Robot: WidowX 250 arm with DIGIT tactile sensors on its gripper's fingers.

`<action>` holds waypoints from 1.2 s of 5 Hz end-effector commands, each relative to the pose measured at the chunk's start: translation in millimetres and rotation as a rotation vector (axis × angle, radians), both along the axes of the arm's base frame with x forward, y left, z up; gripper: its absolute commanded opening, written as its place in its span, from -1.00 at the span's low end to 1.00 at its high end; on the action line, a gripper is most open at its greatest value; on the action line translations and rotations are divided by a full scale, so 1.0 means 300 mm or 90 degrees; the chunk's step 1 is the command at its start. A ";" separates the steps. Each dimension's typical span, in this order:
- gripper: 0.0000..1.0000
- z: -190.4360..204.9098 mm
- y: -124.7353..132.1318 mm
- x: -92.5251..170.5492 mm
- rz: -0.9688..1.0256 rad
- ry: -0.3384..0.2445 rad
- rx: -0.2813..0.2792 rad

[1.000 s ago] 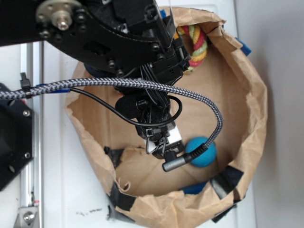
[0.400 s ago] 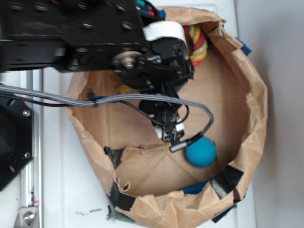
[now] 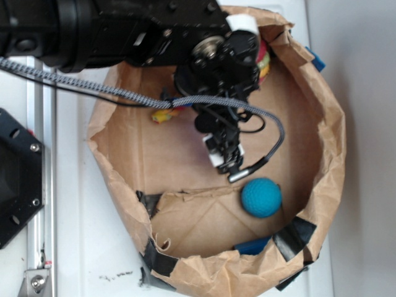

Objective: Grab the multicolored rope.

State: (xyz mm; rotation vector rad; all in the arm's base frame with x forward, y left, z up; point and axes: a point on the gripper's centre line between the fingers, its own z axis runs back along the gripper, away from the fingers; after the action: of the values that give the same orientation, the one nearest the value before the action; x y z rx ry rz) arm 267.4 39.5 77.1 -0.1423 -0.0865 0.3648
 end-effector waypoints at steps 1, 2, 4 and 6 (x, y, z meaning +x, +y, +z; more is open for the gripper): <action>1.00 0.089 0.118 0.014 0.049 -0.031 0.004; 1.00 0.086 0.146 0.020 0.061 -0.033 0.045; 1.00 0.059 0.187 0.016 0.077 -0.034 0.076; 1.00 -0.015 0.159 0.091 0.095 -0.072 0.093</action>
State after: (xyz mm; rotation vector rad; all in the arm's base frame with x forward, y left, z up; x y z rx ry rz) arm 283.6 85.4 52.8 -0.0146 -0.1672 0.4965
